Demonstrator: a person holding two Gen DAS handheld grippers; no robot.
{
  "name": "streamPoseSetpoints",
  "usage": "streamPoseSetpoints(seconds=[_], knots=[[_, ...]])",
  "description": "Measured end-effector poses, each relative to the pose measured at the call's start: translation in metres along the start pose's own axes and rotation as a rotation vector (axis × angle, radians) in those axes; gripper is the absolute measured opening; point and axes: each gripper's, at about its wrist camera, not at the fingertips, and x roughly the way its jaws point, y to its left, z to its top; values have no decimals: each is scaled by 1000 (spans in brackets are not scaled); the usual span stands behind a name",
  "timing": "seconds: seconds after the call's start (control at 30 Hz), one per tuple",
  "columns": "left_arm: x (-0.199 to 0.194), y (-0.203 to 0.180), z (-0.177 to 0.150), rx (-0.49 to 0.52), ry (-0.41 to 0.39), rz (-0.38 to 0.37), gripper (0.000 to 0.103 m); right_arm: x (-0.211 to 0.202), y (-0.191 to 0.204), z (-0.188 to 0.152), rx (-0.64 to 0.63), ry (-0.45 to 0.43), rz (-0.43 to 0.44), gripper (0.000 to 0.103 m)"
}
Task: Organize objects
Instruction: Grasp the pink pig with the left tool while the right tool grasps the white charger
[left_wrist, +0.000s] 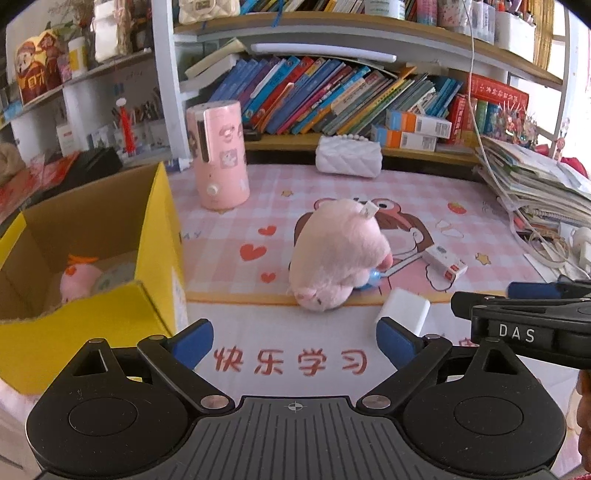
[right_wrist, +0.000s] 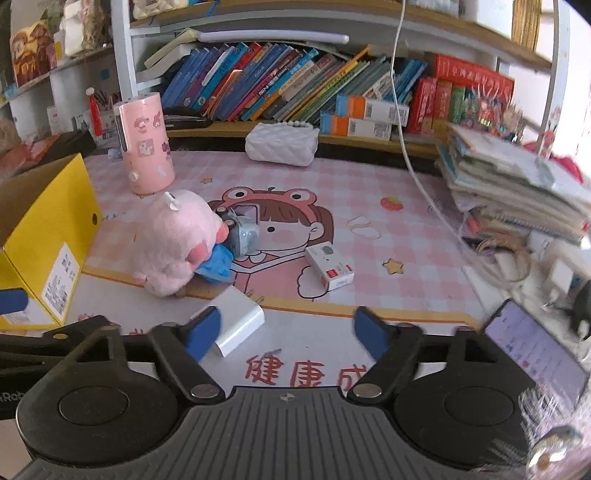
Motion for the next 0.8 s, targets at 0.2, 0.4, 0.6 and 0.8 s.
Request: streamPoseSetpoints(seconds=[0.2, 0.4, 0.6, 0.8], knots=[[14, -10, 8, 26, 10, 3, 79, 9, -7, 8, 7, -5, 41, 57], [20, -6, 25, -20, -35, 40, 78, 19, -13, 12, -14, 8, 71, 57], [22, 6, 40, -84, -68, 63, 79, 41, 2, 7, -133, 103, 158, 61], [25, 3, 44, -81, -45, -17, 86, 63, 29, 2, -336, 98, 183, 74]])
